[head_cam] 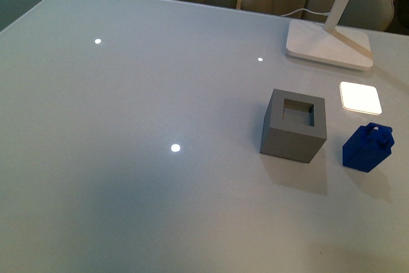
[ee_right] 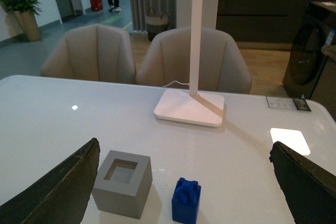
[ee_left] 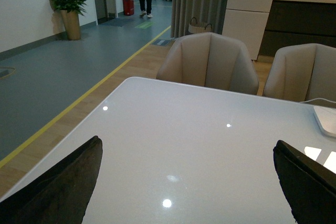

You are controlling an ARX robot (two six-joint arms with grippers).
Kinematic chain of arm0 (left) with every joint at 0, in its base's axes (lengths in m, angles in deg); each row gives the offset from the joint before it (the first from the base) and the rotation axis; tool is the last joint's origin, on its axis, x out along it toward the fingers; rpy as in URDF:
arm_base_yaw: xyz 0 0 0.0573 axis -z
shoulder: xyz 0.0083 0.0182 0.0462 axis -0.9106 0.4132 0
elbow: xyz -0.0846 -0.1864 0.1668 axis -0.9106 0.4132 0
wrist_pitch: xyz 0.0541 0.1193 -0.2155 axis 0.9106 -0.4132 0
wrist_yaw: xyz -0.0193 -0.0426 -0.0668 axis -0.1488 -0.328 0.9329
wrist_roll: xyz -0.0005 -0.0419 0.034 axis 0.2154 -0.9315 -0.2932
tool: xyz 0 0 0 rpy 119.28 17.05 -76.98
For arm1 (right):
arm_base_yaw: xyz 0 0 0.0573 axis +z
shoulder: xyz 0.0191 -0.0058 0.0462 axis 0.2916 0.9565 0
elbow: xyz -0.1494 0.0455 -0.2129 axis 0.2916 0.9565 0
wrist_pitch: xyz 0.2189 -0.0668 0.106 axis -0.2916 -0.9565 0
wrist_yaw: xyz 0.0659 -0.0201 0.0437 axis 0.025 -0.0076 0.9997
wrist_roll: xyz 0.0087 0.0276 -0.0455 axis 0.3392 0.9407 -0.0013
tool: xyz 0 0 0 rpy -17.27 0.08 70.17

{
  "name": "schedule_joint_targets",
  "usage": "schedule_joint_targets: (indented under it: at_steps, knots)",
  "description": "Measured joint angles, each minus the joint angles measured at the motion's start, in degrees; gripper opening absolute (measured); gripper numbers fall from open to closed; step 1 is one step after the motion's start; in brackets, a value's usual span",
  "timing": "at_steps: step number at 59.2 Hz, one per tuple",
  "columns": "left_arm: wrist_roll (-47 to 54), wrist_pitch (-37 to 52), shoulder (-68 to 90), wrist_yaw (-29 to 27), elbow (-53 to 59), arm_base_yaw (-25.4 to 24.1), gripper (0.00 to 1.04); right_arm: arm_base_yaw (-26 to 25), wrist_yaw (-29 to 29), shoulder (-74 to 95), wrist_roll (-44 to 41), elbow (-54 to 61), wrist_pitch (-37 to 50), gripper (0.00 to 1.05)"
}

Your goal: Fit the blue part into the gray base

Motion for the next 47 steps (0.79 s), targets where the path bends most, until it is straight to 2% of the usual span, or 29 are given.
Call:
schedule_joint_targets:
  at_steps: [42, 44, 47]
  knots:
    - [0.0, 0.0, 0.0, 0.0, 0.0, 0.0, 0.97, 0.0, 0.0, 0.0, -0.02, 0.0, 0.0, 0.96]
    - [0.0, 0.0, 0.0, 0.0, 0.0, 0.0, 0.97, 0.37, -1.2, 0.59, 0.44, -0.24, -0.9, 0.96]
    - [-0.02, 0.0, 0.0, -0.02, 0.0, 0.0, 0.97, 3.63, -9.49, 5.38, 3.82, -3.96, -10.21, 0.96]
